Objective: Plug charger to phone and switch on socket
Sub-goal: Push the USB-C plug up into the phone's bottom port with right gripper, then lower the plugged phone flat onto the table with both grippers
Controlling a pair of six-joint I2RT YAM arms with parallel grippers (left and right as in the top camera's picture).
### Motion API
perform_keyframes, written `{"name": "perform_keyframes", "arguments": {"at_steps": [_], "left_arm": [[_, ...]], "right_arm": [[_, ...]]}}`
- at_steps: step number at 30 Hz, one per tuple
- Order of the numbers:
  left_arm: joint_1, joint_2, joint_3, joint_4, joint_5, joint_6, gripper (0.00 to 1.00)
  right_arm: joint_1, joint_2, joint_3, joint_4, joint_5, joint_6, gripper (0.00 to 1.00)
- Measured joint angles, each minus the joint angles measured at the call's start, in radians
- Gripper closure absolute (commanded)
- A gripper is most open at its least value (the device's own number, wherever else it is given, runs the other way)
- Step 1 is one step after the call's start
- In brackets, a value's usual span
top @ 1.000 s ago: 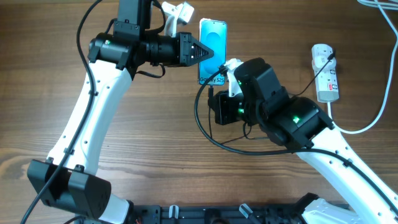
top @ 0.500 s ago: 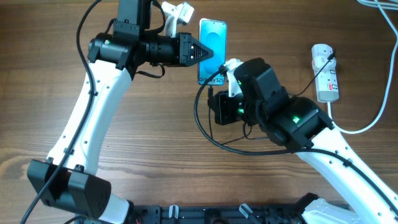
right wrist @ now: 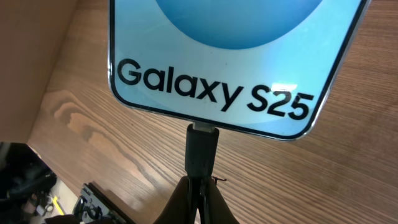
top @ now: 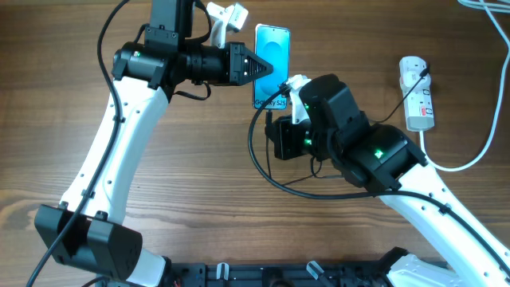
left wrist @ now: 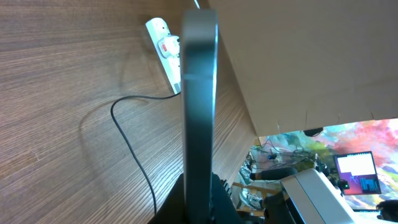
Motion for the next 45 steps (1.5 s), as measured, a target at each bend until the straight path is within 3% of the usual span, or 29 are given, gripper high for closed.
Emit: {"name": "perform_keyframes", "arguments": {"at_steps": [30,35,38,45], "left_arm": [[0.013,0.000,0.003,0.000,-0.016,0.003,0.96],[0.017,0.000,0.005,-0.004,-0.023,0.005,0.96],[0.010,0.000,0.001,-0.045,-0.019,0.011,0.96],[0.002,0.000,0.000,-0.045,-0.047,0.011,0.96]], "right_arm": [[0.005,0.000,0.000,0.041,0.038,-0.027,0.95],[0.005,0.000,0.000,0.056,0.045,-0.023,0.87],[-0.006,0.000,0.016,0.106,0.085,-0.027,0.66],[-0.011,0.000,0.027,0.068,0.104,-0.023,0.48]]}}
